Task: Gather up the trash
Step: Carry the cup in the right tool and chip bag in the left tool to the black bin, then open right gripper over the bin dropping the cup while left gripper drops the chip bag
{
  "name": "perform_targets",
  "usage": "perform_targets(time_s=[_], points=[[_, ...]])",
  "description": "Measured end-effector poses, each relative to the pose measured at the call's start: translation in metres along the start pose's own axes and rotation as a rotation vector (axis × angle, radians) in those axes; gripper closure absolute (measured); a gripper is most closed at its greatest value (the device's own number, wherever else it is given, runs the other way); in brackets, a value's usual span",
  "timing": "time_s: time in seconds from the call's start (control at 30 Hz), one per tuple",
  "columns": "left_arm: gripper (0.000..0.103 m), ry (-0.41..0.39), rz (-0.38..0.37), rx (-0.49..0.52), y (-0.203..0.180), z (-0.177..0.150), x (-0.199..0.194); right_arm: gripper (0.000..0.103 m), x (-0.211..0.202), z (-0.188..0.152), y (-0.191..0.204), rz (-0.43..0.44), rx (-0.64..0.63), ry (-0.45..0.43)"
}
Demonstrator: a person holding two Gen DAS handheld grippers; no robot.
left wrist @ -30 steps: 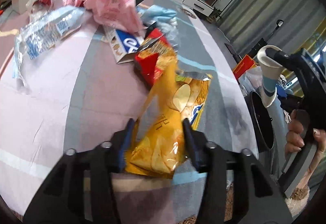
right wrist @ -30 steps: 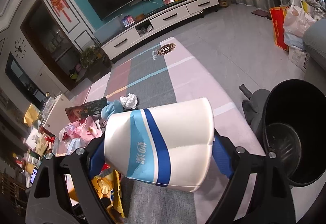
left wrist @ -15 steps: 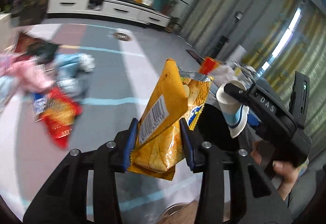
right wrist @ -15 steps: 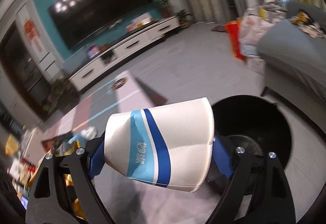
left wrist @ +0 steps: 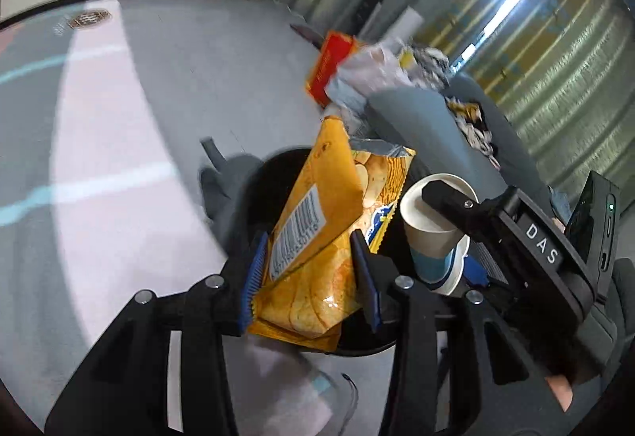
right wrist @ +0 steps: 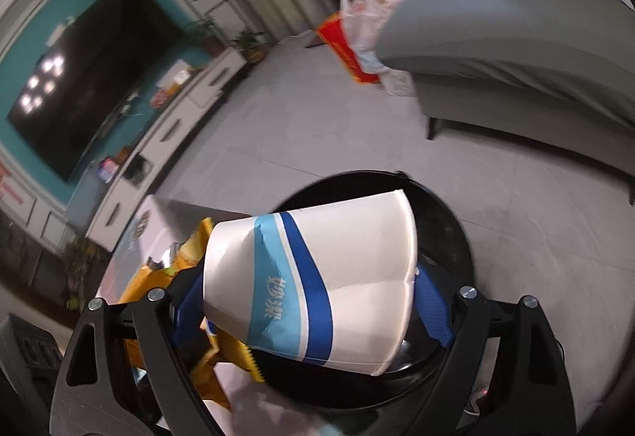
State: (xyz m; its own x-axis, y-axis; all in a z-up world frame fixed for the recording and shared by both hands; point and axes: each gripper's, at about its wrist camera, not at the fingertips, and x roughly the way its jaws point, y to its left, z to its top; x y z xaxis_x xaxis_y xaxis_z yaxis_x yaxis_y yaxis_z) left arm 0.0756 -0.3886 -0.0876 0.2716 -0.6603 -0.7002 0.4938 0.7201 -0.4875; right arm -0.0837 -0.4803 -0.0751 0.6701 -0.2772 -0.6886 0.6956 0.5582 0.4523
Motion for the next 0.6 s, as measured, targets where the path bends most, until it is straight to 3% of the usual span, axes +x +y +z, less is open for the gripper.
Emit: perform_targets(time_s=[0.1, 0.23, 0.33, 0.4, 0.6], points=[[0.052, 0.030, 0.010, 0.019, -0.003, 0.000, 0.021, 0.017, 0.010, 0.001, -0.010, -0.039, 0.021, 0.022], [0.050, 0.080, 0.012, 0.041, -0.005, -0.003, 0.039, 0.017, 0.020, -0.002, -0.015, -0.072, 0.037, 0.062], [0.029, 0.082, 0.014, 0.018, 0.000, -0.004, 0.041, 0.014, 0.021, -0.002, -0.015, -0.084, 0.050, 0.063], [0.014, 0.068, 0.004, 0.005, 0.003, -0.004, 0.035, 0.004, 0.020, -0.003, -0.012, -0.100, 0.034, 0.059], [0.007, 0.018, 0.008, -0.022, 0.016, -0.001, 0.001, 0.003, 0.013, -0.004, 0.002, -0.107, -0.007, 0.035]])
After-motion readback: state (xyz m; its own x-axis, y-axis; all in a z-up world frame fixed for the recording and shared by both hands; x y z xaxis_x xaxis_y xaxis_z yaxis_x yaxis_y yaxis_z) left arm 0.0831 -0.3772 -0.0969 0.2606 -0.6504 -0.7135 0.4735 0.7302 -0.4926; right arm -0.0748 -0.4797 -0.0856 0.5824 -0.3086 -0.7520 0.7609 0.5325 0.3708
